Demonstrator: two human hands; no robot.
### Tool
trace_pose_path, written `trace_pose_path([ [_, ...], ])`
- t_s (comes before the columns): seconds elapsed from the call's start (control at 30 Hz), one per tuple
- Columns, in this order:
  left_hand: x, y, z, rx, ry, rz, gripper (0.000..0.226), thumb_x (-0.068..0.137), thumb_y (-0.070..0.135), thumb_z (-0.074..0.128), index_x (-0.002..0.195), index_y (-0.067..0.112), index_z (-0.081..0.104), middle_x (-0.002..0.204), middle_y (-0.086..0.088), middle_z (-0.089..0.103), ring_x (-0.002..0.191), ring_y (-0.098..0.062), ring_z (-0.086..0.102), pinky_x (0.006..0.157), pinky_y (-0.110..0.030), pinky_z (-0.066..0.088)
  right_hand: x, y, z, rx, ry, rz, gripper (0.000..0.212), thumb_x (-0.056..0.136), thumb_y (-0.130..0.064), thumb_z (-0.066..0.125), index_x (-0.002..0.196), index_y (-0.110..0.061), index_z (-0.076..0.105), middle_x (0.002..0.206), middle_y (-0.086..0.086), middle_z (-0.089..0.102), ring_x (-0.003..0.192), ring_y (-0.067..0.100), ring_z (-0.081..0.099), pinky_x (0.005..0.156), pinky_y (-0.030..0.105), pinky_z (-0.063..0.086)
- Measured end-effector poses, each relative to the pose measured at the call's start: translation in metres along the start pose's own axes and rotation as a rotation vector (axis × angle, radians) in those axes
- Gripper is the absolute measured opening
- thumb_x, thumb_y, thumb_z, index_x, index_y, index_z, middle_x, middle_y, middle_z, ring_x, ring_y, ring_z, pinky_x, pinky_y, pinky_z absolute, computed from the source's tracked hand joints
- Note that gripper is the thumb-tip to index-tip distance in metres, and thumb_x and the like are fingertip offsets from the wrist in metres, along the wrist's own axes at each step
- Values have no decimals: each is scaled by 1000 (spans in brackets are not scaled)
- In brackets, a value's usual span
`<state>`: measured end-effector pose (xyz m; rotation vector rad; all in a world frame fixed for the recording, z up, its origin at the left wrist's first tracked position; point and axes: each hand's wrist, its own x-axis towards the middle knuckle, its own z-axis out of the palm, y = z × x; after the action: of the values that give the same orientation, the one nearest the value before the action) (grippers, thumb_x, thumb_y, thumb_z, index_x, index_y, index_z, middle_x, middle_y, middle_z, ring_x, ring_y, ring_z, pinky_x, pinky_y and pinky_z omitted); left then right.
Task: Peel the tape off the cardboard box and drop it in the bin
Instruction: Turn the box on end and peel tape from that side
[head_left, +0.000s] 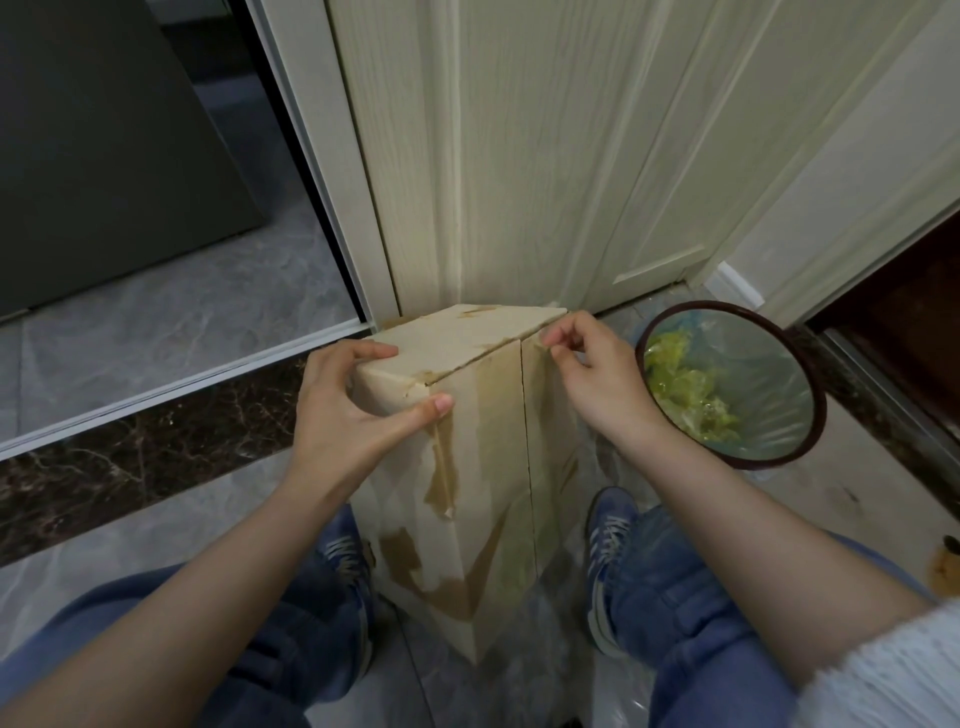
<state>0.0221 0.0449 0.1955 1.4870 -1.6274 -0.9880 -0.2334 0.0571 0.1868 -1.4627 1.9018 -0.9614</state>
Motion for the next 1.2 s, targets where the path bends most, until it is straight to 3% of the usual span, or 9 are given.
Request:
trace_pose_path([
  [0.17,1,-1,-1,7,20,-16,75,47,75,76,110,36,65,124,13,51,112,14,44,93,-15,37,-2,-7,-4,70,-85,14,18,95,-6,55,87,-21,60,104,-2,66,100,7,58,82,14,40],
  [0.33,1,-2,0,8,11,-43,73,47,75,77,108,38,65,124,13,51,113,11,45,95,-20,40,-3,-7,-5,49,-71,7,2,91,-16,63,90,-18,63,104,0,63,96,6,58,78,6,39],
  [0.5,2,-1,0,-42,38,-117,74,44,74,78,108,38,66,128,13,50,111,14,42,103,-31,43,-3,-9,-2,66,11,-30,33,87,-12,68,117,-23,61,113,-4,55,102,5,60,92,24,49],
  [0.63,3,-1,1,-70,48,-138,74,44,74,78,107,38,67,125,17,50,113,13,43,107,-39,46,-5,-11,0,83,20,-43,55,86,-6,66,135,-27,52,123,-6,49,107,4,58,90,22,52],
  [0.73,3,0,2,-96,59,-174,73,42,75,78,105,40,67,127,16,53,115,5,47,106,-42,48,-2,-5,1,102,6,-18,57,86,-1,67,135,-25,54,148,-3,33,109,5,58,90,14,51],
  [0.8,4,-2,2,-105,47,-187,73,43,75,78,105,39,67,129,12,56,117,-2,51,105,-43,49,2,0,0,92,13,42,51,87,-4,70,132,-24,57,154,-3,27,113,4,57,85,6,48],
  [0.93,4,-4,2,-150,32,-231,77,42,74,78,108,36,69,130,8,57,118,-8,53,98,-37,51,13,16,0,145,31,173,32,84,-22,78,116,-22,72,140,-8,44,112,6,64,89,15,49],
  [1.07,3,-3,2,-178,15,-248,79,42,74,77,110,35,68,130,7,56,115,-5,52,87,-27,48,14,19,0,233,77,257,15,80,-20,82,87,-32,76,122,-10,58,111,10,63,104,27,45],
  [1.2,3,-3,2,-204,12,-252,80,42,74,77,110,34,68,132,7,57,118,-7,52,83,-24,45,11,16,1,208,34,255,13,83,-17,78,79,-30,75,91,-15,73,100,7,68,94,24,52],
])
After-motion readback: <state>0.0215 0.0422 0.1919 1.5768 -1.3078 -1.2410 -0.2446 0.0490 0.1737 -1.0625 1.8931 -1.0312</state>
